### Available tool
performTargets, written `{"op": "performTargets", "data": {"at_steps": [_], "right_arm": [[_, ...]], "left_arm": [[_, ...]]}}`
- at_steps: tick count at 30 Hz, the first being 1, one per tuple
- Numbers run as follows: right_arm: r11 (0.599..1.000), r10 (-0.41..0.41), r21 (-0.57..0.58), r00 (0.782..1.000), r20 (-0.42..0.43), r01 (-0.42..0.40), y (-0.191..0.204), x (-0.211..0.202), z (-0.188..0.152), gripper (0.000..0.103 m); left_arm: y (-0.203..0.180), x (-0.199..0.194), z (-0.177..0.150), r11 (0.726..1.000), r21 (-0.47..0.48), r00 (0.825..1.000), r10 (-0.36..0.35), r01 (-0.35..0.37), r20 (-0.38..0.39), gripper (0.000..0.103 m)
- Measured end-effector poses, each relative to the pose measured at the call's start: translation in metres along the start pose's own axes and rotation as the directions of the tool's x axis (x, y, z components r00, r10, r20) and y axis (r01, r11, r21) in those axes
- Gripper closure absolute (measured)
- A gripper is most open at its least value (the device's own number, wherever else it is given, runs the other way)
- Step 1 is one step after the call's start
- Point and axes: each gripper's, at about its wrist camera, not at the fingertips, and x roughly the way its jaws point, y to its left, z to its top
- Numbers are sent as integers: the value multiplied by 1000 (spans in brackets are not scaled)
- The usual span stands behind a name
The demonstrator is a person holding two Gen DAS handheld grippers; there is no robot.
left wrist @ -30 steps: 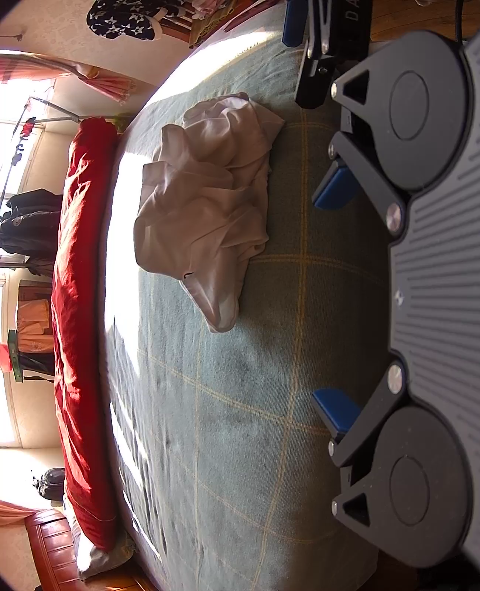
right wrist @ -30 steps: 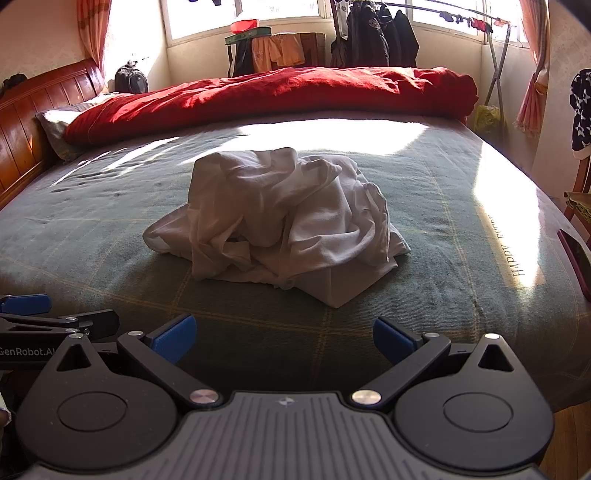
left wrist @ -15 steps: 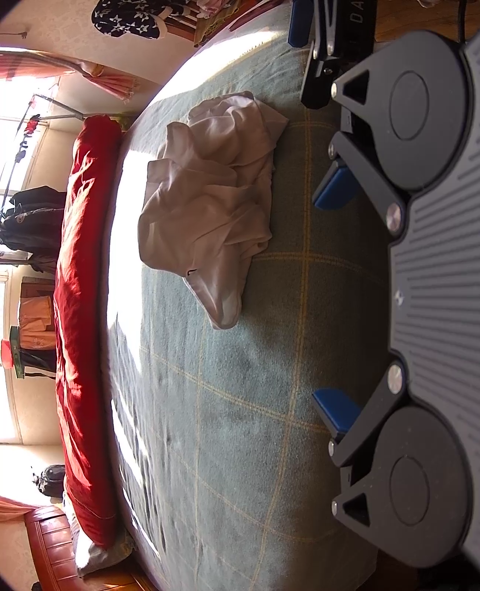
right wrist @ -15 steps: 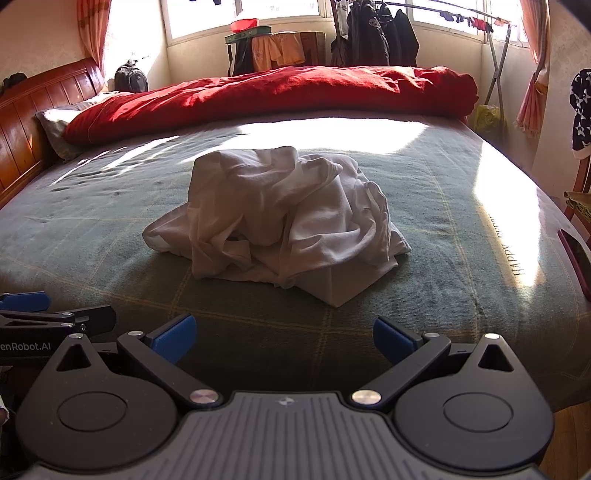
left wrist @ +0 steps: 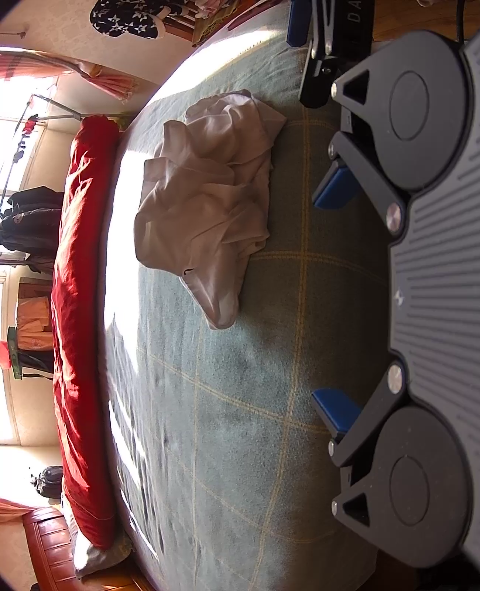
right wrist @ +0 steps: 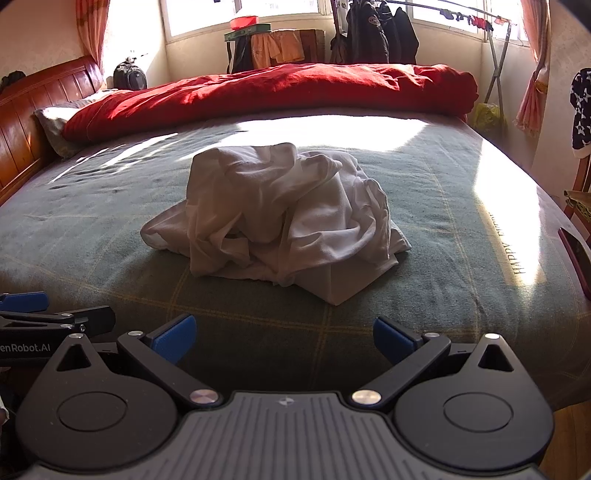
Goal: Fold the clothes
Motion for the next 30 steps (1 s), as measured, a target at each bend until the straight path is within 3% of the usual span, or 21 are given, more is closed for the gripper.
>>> {"op": "performTargets", "data": {"at_steps": [17, 30], "right_arm": [[1000, -7, 8, 999, -31, 7, -8, 21, 11, 0], [995, -54, 76, 997, -60, 58, -42, 65, 59, 0]], "left_arm": [[6, 23, 12, 999, -38, 1000, -1, 0, -28, 0], [-12, 72, 77, 1000, 16, 999, -14, 15, -40, 0]]}}
